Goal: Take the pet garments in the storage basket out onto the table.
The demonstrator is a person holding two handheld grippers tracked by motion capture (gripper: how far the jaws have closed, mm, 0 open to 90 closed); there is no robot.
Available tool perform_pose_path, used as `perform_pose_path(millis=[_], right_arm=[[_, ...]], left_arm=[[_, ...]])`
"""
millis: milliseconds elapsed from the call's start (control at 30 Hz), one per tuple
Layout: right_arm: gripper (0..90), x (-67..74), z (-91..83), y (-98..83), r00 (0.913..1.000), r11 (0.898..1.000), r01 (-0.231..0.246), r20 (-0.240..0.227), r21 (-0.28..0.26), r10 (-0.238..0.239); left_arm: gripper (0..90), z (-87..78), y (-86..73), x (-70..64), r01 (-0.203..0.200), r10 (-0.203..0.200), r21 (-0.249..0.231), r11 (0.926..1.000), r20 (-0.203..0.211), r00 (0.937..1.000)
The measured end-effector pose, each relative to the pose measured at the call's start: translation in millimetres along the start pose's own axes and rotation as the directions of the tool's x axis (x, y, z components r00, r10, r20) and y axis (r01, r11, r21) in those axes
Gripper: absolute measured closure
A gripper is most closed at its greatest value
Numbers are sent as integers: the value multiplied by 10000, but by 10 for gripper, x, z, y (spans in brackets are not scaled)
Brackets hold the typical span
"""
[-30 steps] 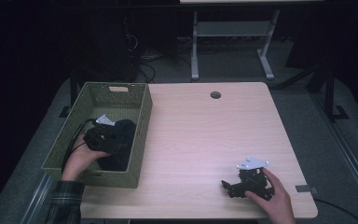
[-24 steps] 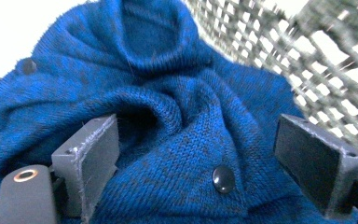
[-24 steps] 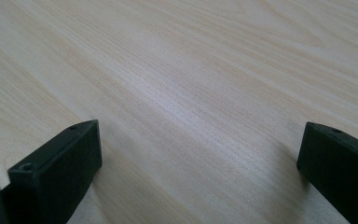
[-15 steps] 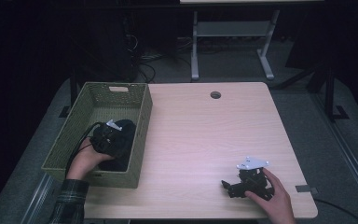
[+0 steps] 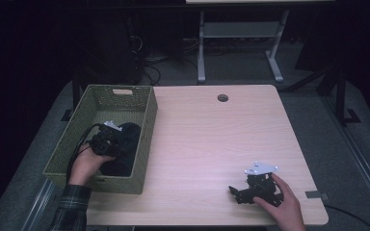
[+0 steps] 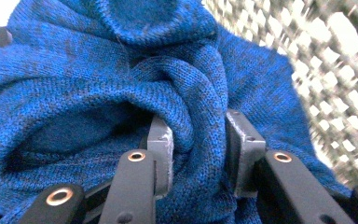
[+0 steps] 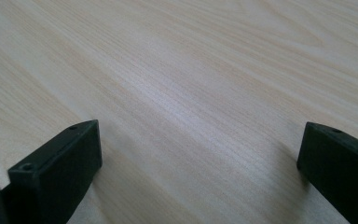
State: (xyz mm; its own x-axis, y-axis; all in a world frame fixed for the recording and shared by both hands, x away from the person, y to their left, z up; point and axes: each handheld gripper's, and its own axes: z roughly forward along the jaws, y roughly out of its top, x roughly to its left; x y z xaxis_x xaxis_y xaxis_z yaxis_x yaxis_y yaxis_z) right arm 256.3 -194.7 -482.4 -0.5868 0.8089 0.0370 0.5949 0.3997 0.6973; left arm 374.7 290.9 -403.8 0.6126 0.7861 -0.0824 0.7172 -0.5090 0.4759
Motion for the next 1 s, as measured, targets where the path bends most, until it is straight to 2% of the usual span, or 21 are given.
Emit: perform_pose_path(millis=[200,300,333,367,433,467,533,567,733,800,900,933,967,1000], right_arm=[[0,0,0,0,10000,10000,-3,0,-2,3],[0,0,0,0,10000,10000,-2,-2,0,2],[0,0,0,0,10000,10000,-2,-2,0,2],[0,0,0,0,10000,10000,-7,-2,-4,7],[0,0,0,0,10000,10000,-6,-4,-2,6],[0,0,0,0,10000,10000,-5,-3,0,5],[0,0,0,0,10000,10000,-3,-4,1,3],[0,0,0,0,10000,10000,-4,-2,0,4],[0,0,1,0,10000,10000,-3,-8,-5,3],[0,0,1,0,10000,10000,-1,-6,-5,1],[0,0,1,0,10000,10000,-1,-7,-2,1],[0,0,1,0,10000,10000,-7,-7,-3,7],[0,0,1,1,10000,10000,-13,-8,0,13],[0,0,1,1,10000,10000,-14,-12,-2,14]], left_arm=[[667,-131,-7,48,273,-258,-874,9958,180,9995],[667,-221,-17,82,522,-475,-1621,9854,323,9983],[667,-221,-17,82,522,-475,-1621,9854,323,9983],[667,-245,-20,91,535,-484,-1819,9819,322,9983],[668,-282,-27,105,625,-547,-2196,9736,411,9977],[668,-319,-35,115,703,-612,-2471,9664,444,9971],[669,-352,-42,126,749,-647,-2682,9604,468,9968],[669,-352,-42,126,749,-647,-2682,9604,468,9968],[668,-501,-58,158,845,-715,-3426,9357,503,9962],[668,-566,-61,163,963,-773,-3754,9218,654,9949],[669,-661,-62,163,975,-713,-4134,9053,785,9944],[668,-716,-58,156,975,-698,-4406,8924,789,9944],[668,-716,-58,156,975,-698,-4406,8924,789,9944],[668,-771,-51,150,956,-681,-4625,8815,759,9948]])
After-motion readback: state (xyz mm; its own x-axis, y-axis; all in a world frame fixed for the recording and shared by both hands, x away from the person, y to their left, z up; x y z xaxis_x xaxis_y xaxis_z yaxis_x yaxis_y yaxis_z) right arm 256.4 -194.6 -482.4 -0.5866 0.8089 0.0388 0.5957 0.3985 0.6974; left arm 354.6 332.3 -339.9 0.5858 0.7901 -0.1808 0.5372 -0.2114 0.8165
